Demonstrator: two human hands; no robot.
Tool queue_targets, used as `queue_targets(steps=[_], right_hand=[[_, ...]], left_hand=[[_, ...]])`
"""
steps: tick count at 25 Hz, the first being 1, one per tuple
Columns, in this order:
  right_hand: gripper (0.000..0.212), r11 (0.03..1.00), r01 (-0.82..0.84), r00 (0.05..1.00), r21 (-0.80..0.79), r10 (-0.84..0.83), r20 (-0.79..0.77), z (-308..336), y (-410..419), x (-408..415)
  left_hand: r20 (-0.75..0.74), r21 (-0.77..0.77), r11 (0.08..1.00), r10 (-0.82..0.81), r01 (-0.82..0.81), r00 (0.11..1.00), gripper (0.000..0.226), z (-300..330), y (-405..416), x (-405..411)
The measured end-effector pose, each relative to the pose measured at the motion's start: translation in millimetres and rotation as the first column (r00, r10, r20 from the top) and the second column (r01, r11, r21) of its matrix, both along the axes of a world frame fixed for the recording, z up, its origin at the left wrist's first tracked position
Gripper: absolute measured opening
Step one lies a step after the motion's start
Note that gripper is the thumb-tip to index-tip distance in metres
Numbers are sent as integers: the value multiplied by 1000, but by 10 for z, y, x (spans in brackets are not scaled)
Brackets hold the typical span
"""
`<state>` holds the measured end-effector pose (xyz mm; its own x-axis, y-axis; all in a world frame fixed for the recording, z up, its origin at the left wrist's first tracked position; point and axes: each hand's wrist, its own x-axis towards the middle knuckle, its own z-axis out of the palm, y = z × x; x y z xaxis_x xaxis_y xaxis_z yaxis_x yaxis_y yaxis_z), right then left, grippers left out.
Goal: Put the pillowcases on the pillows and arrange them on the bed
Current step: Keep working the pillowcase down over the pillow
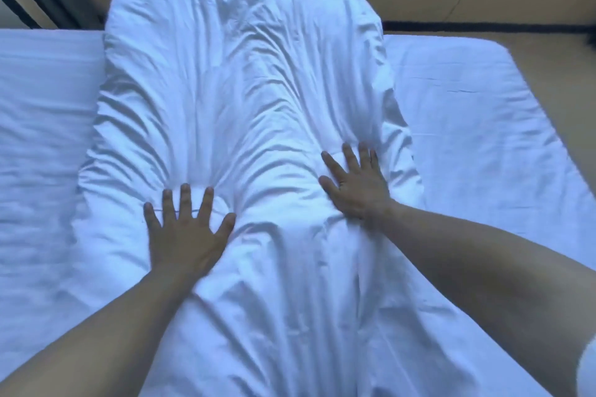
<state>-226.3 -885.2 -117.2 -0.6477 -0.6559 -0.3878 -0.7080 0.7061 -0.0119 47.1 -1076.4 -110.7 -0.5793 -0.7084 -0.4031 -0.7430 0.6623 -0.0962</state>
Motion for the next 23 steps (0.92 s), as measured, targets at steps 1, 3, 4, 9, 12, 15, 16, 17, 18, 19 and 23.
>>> queue_targets(steps=[1, 3, 4, 9, 12, 15, 16, 17, 18, 19, 23], right_hand=[[70, 997, 70, 998, 23, -70, -6, 69, 332, 200], [73, 964, 258, 964, 64, -261, 48, 229, 933, 646], [75, 939, 330, 935, 97, -339, 105, 282, 1206, 938], [86, 959, 267, 953, 97, -277, 120, 89, 2298, 2790], [95, 947, 267, 948, 177, -291, 131, -237, 2383, 2932], [94, 956, 267, 962, 119, -272, 24, -484, 2328, 2819], [91, 958, 259, 965, 119, -261, 0, -500, 2328, 2818], [86, 959, 254, 967, 128, -255, -7, -473, 2315, 2793], [81, 958, 253, 967, 135, -256, -1, -432, 2319, 2786], [76, 955, 258, 964, 143, -264, 24, -355, 2333, 2790], [64, 976, 186, 978, 114, -195, 75, -70, 2817, 3278]], left_hand=[[12, 35, 999, 1, -2, 1000, 85, 103, 290, 344], [25, 98, 995, 15, -17, 1000, 90, 274, 847, 1050], [63, 162, 986, 30, -40, 998, 93, 326, 1131, 1404], [93, 286, 954, 68, -92, 993, 110, 163, 2118, 2373], [-2, 195, 980, 49, -48, 999, 109, -270, 2010, 2363], [-32, 114, 994, 7, -3, 999, 107, -439, 2014, 2349], [-24, 118, 993, 6, -3, 1000, 107, -416, 2036, 2363], [-23, 120, 993, 12, -9, 1000, 107, -375, 2044, 2371], [-22, 114, 993, 10, -7, 1000, 107, -326, 2064, 2387], [-11, 116, 993, 7, -5, 1000, 106, -257, 2092, 2403], [13, 143, 989, -31, 29, 999, 107, 19, 2575, 2958]])
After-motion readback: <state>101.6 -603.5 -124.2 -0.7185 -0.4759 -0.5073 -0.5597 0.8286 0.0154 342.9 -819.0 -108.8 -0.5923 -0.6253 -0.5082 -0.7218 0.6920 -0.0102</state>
